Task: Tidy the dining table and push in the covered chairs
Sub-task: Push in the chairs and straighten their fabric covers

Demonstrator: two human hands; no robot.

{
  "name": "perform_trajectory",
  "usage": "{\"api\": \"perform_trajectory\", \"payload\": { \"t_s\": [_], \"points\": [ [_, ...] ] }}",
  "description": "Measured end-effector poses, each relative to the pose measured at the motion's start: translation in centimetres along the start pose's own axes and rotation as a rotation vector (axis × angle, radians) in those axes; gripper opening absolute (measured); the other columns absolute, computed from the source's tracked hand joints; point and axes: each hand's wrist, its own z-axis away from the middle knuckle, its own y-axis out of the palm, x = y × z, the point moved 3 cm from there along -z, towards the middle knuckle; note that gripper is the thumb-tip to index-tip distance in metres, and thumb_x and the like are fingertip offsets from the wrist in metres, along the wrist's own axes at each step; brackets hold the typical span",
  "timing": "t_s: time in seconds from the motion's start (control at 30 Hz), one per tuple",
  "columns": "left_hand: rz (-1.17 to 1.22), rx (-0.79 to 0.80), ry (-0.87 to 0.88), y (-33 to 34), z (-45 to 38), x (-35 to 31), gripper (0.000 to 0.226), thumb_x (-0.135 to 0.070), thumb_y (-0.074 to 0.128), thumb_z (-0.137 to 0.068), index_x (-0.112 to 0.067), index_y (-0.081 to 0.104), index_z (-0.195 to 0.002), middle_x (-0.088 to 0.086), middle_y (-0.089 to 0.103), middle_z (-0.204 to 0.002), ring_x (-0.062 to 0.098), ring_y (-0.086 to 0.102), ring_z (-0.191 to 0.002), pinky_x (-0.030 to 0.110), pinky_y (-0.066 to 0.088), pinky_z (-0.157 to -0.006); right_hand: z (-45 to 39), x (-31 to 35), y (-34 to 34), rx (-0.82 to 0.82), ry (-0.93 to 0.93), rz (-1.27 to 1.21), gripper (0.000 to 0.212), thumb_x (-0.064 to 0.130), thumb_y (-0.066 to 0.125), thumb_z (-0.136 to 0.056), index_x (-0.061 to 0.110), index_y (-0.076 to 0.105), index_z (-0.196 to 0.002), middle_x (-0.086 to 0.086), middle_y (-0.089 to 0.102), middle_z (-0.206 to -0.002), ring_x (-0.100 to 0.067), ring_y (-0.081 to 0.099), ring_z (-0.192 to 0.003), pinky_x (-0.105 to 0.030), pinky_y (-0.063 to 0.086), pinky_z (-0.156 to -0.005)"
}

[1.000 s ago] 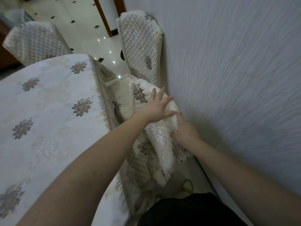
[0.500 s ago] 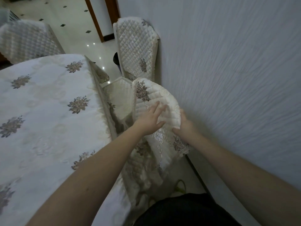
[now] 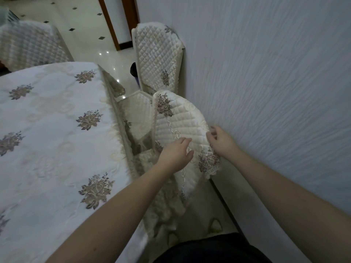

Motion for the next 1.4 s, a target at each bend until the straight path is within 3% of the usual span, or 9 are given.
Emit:
{"api": "perform_trajectory", "payload": {
  "t_s": [0.13,0.27,0.47,0.6,0.8,0.97,1.13,1.27,1.4],
  "points": [
    [-0.057,-0.109,-0.089,-0.9,-0.4,-1.6,0.054,-0.046,0.038,-0.097,-0.016,0.037,-0.143,0.003,0.045,-0.145,0.024,0.050,-0.123,0.038,0.047,-0.089,-3.0,1.9,-1.8,0.005,-0.088,0.042,0.059,0.043,0.046,-0.095,0.017,0.031,-0.145,-0.011,0.048,-0.138,-0.026,0.051,-0.120,-0.042,0.043,-0.101],
    [-0.044,-0.110,-0.155,-0.6,-0.9,-4.5,0.058,-0.050,0.039,-0.096,-0.012,0.039,-0.141,0.007,0.048,-0.140,0.026,0.051,-0.120,0.038,0.045,-0.089,-5.6,3.2,-2.7,0.053,-0.165,0.095,0.060,0.039,0.046,-0.095,0.016,0.027,-0.148,-0.012,0.044,-0.141,-0.026,0.048,-0.123,-0.038,0.040,-0.101],
    [-0.003,-0.019,-0.446,2.5,-1.3,-8.2,0.066,-0.070,0.044,-0.084,-0.012,0.044,-0.115,0.010,0.063,-0.105,0.032,0.063,-0.091,0.035,0.038,-0.062,-9.0,4.6,-2.3,0.163,-0.245,0.134,0.064,0.038,0.048,-0.094,0.011,0.024,-0.148,-0.014,0.040,-0.146,-0.030,0.044,-0.128,-0.034,0.035,-0.102],
    [0.046,0.042,-0.591,3.9,-1.1,-9.5,0.078,-0.066,0.052,-0.082,-0.009,0.032,-0.131,0.012,0.065,-0.109,0.032,0.064,-0.096,0.034,0.039,-0.065,-10.8,6.0,-1.2,0.230,-0.274,0.181,0.072,0.040,0.051,-0.093,0.012,0.017,-0.150,-0.016,0.035,-0.149,-0.033,0.037,-0.134,-0.034,0.032,-0.104],
    [0.071,0.054,-0.624,4.7,-1.4,-9.5,0.089,-0.051,0.053,-0.090,-0.004,0.007,-0.149,0.017,0.059,-0.123,0.036,0.062,-0.102,0.040,0.047,-0.077,-11.7,5.9,1.4,0.329,-0.248,0.201,0.092,0.036,0.060,-0.085,0.025,-0.003,-0.151,-0.017,0.049,-0.137,-0.036,0.053,-0.115,-0.033,0.043,-0.087],
    [0.125,0.047,-0.652,5.4,-2.0,-9.7,0.089,-0.045,0.053,-0.091,-0.001,0.003,-0.150,0.018,0.055,-0.127,0.036,0.060,-0.105,0.039,0.045,-0.078,-12.4,6.0,1.4,0.301,-0.266,0.235,0.088,0.029,0.056,-0.085,0.027,-0.002,-0.151,-0.015,0.052,-0.134,-0.035,0.055,-0.110,-0.030,0.040,-0.080],
    [0.132,0.042,-0.643,5.8,-2.3,-9.9,0.089,-0.041,0.055,-0.090,0.001,0.002,-0.149,0.018,0.055,-0.125,0.037,0.059,-0.103,0.039,0.043,-0.075,-12.4,5.7,1.1,0.266,-0.268,0.270,0.085,0.030,0.055,-0.086,0.028,0.001,-0.152,-0.016,0.053,-0.131,-0.036,0.056,-0.109,-0.035,0.046,-0.085],
    [0.138,0.036,-0.635,6.0,-1.6,-10.0,0.088,-0.038,0.055,-0.091,0.004,0.003,-0.148,0.018,0.058,-0.119,0.038,0.060,-0.100,0.038,0.044,-0.072,-11.7,5.6,1.0,0.252,-0.262,0.292,0.084,0.027,0.057,-0.088,0.028,0.003,-0.152,-0.014,0.054,-0.129,-0.033,0.058,-0.101,-0.029,0.041,-0.073],
    [0.159,0.036,-0.640,6.2,-1.3,-10.1,0.084,-0.037,0.052,-0.092,0.004,0.004,-0.148,0.018,0.059,-0.115,0.038,0.060,-0.100,0.038,0.043,-0.072,-11.6,5.4,1.0,0.262,-0.254,0.298,0.084,0.028,0.058,-0.088,0.028,0.003,-0.152,-0.016,0.053,-0.129,-0.034,0.057,-0.105,-0.033,0.046,-0.082]
  ]
}}
